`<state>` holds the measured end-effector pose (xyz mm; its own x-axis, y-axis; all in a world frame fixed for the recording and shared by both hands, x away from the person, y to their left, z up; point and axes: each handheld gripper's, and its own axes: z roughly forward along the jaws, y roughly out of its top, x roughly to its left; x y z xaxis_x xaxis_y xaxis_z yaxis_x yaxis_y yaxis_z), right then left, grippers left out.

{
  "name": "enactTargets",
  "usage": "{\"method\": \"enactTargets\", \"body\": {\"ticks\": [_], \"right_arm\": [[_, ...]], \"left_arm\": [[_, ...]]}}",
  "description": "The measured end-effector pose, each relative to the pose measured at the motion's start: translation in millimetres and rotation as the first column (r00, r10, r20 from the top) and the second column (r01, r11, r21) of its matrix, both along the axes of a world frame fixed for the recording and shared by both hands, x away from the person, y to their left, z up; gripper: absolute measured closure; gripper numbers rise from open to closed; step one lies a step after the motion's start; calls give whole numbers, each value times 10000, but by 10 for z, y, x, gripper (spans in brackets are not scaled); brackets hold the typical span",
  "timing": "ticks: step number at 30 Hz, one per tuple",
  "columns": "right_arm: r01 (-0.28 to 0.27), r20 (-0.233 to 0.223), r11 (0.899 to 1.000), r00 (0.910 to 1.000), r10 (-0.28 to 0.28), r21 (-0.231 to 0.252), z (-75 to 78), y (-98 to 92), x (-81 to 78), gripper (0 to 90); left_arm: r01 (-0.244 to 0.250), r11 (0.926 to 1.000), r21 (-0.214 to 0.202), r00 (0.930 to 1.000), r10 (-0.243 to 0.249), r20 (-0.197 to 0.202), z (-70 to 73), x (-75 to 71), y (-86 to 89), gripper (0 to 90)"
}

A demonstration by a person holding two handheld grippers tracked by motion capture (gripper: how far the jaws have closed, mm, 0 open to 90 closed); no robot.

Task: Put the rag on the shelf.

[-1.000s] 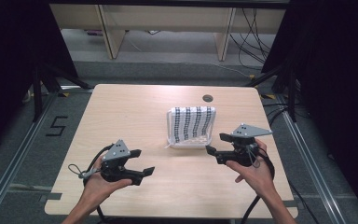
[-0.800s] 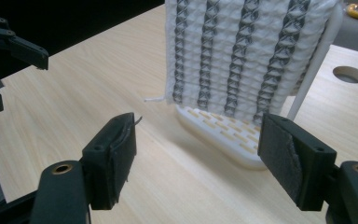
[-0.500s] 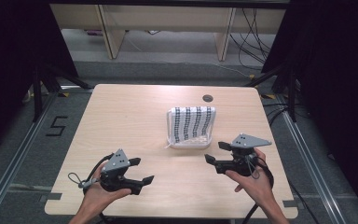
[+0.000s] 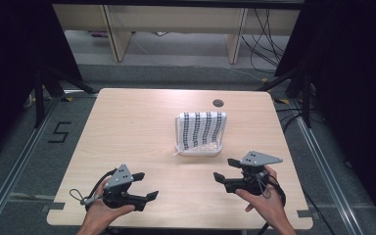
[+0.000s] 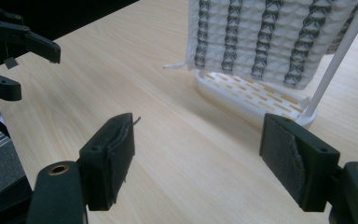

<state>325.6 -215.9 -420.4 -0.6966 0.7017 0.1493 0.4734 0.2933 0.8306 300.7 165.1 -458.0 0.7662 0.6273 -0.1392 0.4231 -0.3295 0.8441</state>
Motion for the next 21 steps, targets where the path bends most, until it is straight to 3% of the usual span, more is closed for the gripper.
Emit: {"method": "enactTargets", "body": {"ticks": [3,7,8,10,13,15,16,18,19,21], "right_arm": [[-121,62,9999,9999,121,70,-64,-24,-14,254],[-48,-217,10000,9998,50,78,-148,-41,-68,223],[-111,-48,9999,9999,111,26,-176,-51,-63,207],[-63,-315,10000,9995,65,43,-218,-63,-84,192],[-26,-357,10000,9994,23,-65,-272,-87,-120,191],[-33,-350,9999,9994,37,116,-321,-97,-135,187],[59,-426,10000,9991,-61,-41,-326,-104,-163,187],[45,-385,10000,9992,-48,-64,-361,-115,-187,187],[-20,-382,10000,9993,21,32,-383,-111,-202,187],[71,-547,9999,9985,-75,-75,-403,-105,-255,188]], "left_arm": [[-11,10000,-30,10000,11,29,-31,-25,8,203],[38,10000,-29,9999,-38,107,-67,-61,14,199],[49,10000,14,9999,-49,101,-73,-73,17,197],[13,10000,17,10000,-13,89,-87,-104,24,195],[0,10000,62,9999,-1,143,-107,-154,33,192],[-108,9999,20,9997,108,216,-129,-186,34,192],[4,9996,274,9998,-10,213,-130,-192,55,192],[-48,9999,140,9996,44,290,-172,-207,55,192],[9,9993,365,9996,-20,289,-181,-214,71,192],[-16,9990,437,9997,5,248,-215,-224,84,192]]}}
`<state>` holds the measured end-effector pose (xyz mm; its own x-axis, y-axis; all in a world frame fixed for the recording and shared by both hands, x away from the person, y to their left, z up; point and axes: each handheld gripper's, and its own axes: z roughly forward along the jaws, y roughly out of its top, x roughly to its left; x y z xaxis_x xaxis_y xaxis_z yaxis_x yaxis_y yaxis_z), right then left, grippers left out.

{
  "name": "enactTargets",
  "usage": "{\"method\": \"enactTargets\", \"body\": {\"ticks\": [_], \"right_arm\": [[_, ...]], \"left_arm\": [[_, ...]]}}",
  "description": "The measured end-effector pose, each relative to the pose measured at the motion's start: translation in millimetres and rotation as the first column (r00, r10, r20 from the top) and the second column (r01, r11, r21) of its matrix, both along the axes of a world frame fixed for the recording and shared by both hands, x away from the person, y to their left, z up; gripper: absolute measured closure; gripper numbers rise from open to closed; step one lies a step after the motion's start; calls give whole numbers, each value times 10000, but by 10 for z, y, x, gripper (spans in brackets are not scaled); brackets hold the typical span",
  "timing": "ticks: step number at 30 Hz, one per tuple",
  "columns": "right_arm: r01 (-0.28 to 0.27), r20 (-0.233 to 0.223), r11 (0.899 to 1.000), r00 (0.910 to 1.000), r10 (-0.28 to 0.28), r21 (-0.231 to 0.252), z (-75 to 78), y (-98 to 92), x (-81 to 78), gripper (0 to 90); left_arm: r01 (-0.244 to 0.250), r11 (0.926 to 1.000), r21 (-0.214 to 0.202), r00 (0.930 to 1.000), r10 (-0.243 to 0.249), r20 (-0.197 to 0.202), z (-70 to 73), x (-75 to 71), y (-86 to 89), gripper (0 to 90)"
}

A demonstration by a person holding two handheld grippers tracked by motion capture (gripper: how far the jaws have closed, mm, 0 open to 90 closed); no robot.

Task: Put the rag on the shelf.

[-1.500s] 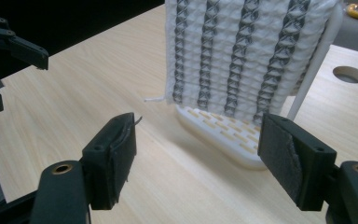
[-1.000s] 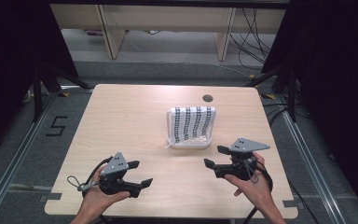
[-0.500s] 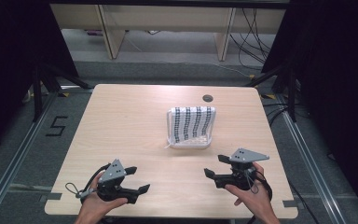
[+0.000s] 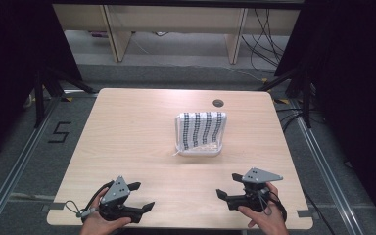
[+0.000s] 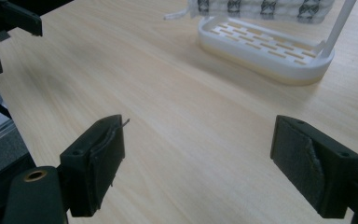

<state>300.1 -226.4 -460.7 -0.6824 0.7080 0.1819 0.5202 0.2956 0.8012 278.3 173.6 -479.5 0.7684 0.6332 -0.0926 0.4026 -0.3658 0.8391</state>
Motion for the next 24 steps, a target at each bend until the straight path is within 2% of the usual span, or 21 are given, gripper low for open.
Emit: {"method": "enactTargets", "body": {"ticks": [1,2,3,4,5,7,8,9,13,14,18,19,20,24], "right_arm": [[158,-102,9998,9998,-159,-81,-5,4,-34,187],[-95,125,9998,9999,97,-171,-25,-7,-26,187],[-102,185,9996,9998,107,-279,-41,-8,-37,187],[-25,16,9995,10000,26,-319,-51,3,-69,187],[-13,56,9992,10000,15,-408,-62,1,-80,188],[-253,380,9979,9989,276,-597,-86,-15,-76,188],[-104,190,9986,9998,114,-520,-92,-11,-94,186],[-87,195,9986,9998,97,-516,-105,-6,-101,186],[-149,-5,9983,9999,149,-563,-141,-5,-106,185],[-151,-56,9983,9999,149,-571,-147,-3,-104,185],[-286,51,9975,9996,289,-640,-164,-11,-80,185],[-264,54,9976,9996,268,-642,-165,-13,-79,185],[-282,18,9979,9996,283,-579,-168,-15,-75,185],[-66,-13,9978,10000,65,-665,-167,-26,-80,186]], "left_arm": [[-85,9999,-131,9999,84,-88,-19,-13,-2,192],[-23,9999,-99,10000,22,-81,-33,-19,7,192],[-82,10000,1,9998,82,-154,-38,-37,9,192],[-96,9999,-57,9998,95,-169,-58,-49,6,192],[-91,9998,-159,9999,88,-145,-75,-57,-4,192],[-114,9999,-91,9997,112,-207,-78,-69,-4,193],[-116,9998,-166,9998,113,-172,-84,-66,-4,192],[-194,9995,-253,9997,190,-154,-89,-63,-9,192],[-231,9997,-59,9996,230,-174,-100,-46,17,192],[-227,9996,-140,9996,224,-179,-103,-41,19,192],[-350,9994,-11,9991,349,-250,-96,-43,35,192],[-314,9994,-149,9991,310,-292,-105,-38,29,192],[-281,9996,-51,9992,280,-279,-107,-33,36,192],[-377,9992,-141,9988,372,-325,-119,-25,43,193]]}}
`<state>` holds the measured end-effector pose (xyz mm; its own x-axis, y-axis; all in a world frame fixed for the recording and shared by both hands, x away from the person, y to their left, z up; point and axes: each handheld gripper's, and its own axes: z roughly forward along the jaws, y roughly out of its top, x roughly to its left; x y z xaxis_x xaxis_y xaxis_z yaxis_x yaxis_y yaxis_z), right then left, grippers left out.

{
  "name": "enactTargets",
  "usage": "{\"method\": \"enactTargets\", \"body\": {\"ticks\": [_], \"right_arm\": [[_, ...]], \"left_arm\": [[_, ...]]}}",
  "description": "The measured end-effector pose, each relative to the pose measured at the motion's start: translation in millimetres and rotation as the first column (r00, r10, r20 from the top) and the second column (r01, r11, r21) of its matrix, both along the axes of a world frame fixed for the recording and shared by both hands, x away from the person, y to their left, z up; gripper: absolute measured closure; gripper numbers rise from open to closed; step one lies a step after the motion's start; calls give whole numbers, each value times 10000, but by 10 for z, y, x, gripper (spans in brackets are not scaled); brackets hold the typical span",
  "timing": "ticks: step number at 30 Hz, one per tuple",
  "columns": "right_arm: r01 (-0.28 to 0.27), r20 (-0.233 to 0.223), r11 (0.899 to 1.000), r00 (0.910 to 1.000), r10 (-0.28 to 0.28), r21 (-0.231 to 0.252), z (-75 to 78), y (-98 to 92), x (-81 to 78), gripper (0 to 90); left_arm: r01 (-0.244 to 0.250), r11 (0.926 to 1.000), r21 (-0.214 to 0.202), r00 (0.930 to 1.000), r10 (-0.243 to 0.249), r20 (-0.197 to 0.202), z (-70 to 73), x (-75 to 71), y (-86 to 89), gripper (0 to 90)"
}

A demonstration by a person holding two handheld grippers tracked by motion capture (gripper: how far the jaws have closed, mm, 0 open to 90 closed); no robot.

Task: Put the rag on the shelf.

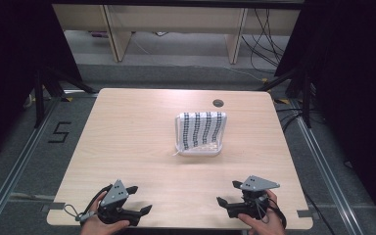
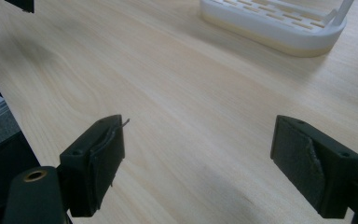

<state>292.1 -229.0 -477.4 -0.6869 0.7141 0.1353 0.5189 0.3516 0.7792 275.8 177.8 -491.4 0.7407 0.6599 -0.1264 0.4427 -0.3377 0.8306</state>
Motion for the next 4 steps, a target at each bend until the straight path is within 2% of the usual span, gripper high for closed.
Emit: {"method": "enactTargets", "body": {"ticks": [3,4], "right_arm": [[-188,-118,9998,9998,189,121,-9,-10,17,186],[110,30,9999,9999,-110,4,-11,-17,14,185]], "left_arm": [[-43,10000,-2,10000,43,61,-4,6,10,192],[-24,10000,50,10000,24,28,-7,13,17,192]]}}
